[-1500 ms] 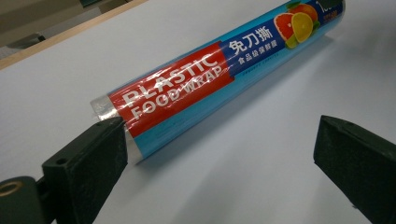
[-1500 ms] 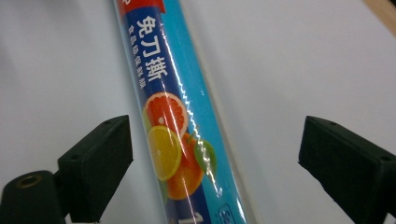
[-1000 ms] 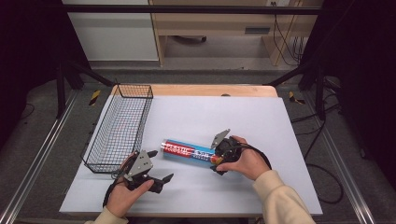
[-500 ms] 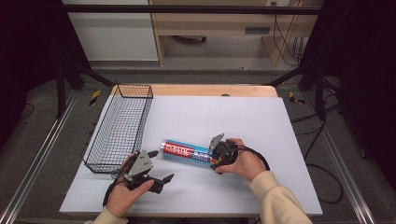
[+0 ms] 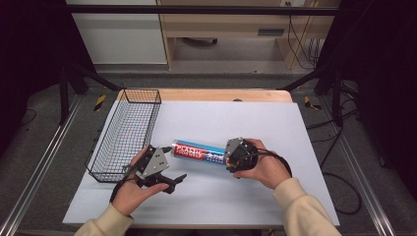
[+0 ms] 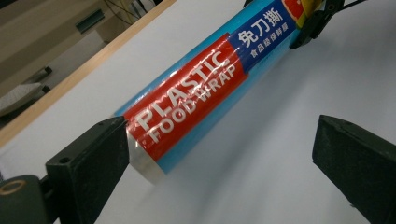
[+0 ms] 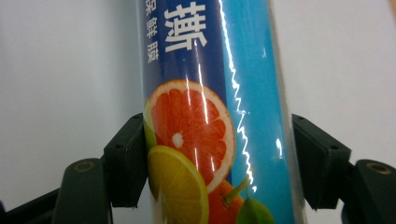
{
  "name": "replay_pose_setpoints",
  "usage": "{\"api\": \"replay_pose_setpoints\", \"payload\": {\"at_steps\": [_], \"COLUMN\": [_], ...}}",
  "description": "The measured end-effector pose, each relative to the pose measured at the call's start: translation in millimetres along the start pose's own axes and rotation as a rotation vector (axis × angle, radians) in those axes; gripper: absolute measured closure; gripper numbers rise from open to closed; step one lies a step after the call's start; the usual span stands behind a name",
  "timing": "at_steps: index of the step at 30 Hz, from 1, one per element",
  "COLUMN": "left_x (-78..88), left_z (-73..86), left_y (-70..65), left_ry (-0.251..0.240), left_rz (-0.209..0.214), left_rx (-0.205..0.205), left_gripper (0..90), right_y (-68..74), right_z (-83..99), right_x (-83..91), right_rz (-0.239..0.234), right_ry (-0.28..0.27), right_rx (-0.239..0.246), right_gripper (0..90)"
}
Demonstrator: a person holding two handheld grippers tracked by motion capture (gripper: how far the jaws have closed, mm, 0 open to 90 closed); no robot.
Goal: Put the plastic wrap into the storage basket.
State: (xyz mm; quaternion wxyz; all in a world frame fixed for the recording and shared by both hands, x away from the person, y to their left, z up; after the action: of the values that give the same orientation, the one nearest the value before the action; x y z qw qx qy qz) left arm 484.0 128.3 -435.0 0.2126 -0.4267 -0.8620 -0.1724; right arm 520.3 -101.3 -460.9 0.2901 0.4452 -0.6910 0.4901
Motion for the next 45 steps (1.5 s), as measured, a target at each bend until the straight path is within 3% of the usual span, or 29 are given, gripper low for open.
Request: {"api": "replay_pose_setpoints", "payload": {"at_steps": [1,2,3,5,6,9,13,14,18,20,23,26,29,32,37,42,45], "left_x": [-4.3,-4.3,-10.7,-14.0,-20.8,-30.6,-40.1,-44.8,-50.1,-50.8,-51.2,-52.3,-53.9,-55.0,-55.9,-58.7,-58.4], "left_z": [-9.7,-9.7,-19.9,-24.6,-33.1,-45.4,-53.7,-56.5,-59.5,-63.9,-66.4,-69.8,-70.4,-71.0,-72.3,-73.1,-72.0], "left_y": [1.2,1.2,1.3,0.9,-0.8,-4.3,-8.4,-8.9,-10.8,-13.4,-15.3,-17.4,-17.7,-17.4,-17.1,-16.2,-14.0], "left_ry": [0.023,0.023,0.047,0.057,0.072,0.086,0.097,0.106,0.129,0.148,0.165,0.188,0.198,0.227,0.241,0.245,0.278], "left_rz": [0.011,0.011,0.014,0.015,0.022,0.033,0.067,0.052,0.056,0.046,0.039,0.024,0.022,0.022,0.009,-0.002,-0.012], "left_rx": [-0.051,-0.051,-0.098,-0.120,-0.153,-0.198,-0.191,-0.222,-0.237,-0.276,-0.286,-0.324,-0.324,-0.359,-0.373,-0.356,-0.357], "left_gripper": [3.9,3.9,3.9,4.2,4.2,4.6,4.4,4.5,4.6,5.4,6.0,8.0,8.4,12.8,16.6,19.1,21.7], "right_y": [-3.5,-4.3,-6.2,-7.0,-10.7,-13.1,-14.5,-14.8,-15.0,-13.9,-13.9,-14.2,-14.6,-15.4,-15.8,-14.7,-14.4], "right_z": [-0.2,-0.6,-0.6,-1.0,-1.7,-3.1,-5.6,-7.7,-11.4,-15.1,-17.7,-23.4,-26.1,-31.5,-36.6,-40.9,-42.0], "right_x": [7.6,10.1,14.0,17.6,24.6,32.3,40.8,45.3,51.4,56.7,59.5,64.9,67.3,71.2,74.9,76.1,75.5], "right_rz": [0.005,0.004,0.004,0.012,0.036,0.037,0.048,0.050,0.061,0.061,0.061,0.060,0.061,0.069,0.070,0.071,0.075], "right_ry": [0.004,0.006,0.017,0.027,0.041,0.050,0.057,0.048,0.047,0.052,0.058,0.062,0.061,0.062,0.057,0.063,0.065], "right_rx": [0.021,0.018,0.037,0.045,0.080,0.097,0.114,0.120,0.135,0.141,0.156,0.171,0.176,0.185,0.192,0.204,0.203], "right_gripper": [30.0,30.1,30.0,30.0,30.2,30.2,30.2,30.2,30.2,30.2,30.2,30.2,30.2,30.2,30.2,30.3,30.4]}}
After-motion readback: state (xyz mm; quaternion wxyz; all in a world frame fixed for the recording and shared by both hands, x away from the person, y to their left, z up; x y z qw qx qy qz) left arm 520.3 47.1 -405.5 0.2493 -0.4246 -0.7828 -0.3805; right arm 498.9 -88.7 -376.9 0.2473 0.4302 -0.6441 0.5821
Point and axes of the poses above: each handheld gripper's, and its own axes: x roughly backward along the jaws, z roughly out of its underside, y roughly to its left, the point moved 6 cm from there along -x, roughly forward along the jaws, and after that the axes turned 12 degrees about x, right-handed, at the moved point
